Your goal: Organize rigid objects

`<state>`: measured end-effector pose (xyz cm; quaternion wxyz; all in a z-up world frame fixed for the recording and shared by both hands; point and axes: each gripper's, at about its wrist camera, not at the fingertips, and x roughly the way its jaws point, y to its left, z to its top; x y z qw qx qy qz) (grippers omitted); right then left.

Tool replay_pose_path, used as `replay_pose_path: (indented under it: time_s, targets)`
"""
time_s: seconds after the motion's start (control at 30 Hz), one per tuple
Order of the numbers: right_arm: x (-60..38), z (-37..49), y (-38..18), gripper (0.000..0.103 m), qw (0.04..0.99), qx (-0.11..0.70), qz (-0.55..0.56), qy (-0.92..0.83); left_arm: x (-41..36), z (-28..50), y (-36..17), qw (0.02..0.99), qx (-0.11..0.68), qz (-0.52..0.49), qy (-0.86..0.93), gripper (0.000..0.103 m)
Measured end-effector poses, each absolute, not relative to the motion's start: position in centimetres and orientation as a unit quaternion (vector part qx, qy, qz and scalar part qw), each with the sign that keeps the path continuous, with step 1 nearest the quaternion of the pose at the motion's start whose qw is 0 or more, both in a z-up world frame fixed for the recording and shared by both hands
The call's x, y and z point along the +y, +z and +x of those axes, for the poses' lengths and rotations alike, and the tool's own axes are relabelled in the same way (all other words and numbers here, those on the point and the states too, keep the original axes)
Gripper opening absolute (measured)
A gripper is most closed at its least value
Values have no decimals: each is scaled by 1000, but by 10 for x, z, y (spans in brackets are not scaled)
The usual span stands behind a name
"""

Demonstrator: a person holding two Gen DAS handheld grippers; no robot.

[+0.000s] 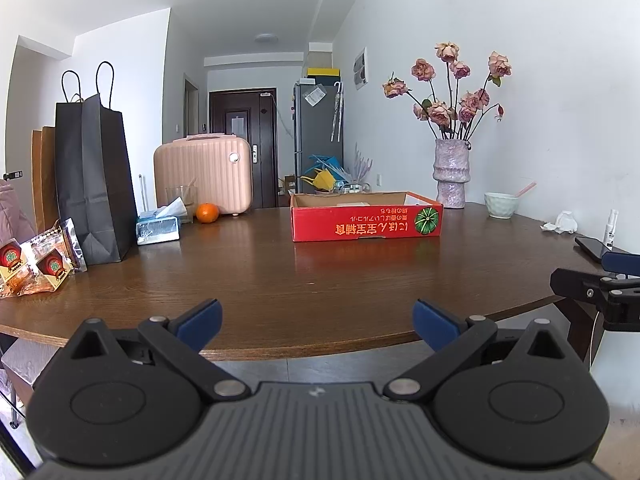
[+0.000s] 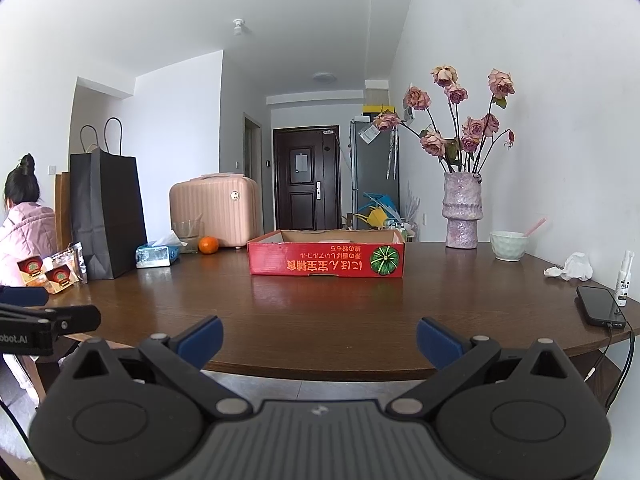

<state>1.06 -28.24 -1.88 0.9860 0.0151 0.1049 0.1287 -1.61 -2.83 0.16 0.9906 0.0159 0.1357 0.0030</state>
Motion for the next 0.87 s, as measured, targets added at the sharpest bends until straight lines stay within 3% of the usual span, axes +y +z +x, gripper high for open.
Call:
replay_pose_path:
  time_s: [0.87]
  targets:
    - [-283, 9, -19, 103, 986, 106, 15, 128, -32, -23, 2, 993, 118, 25, -5, 103]
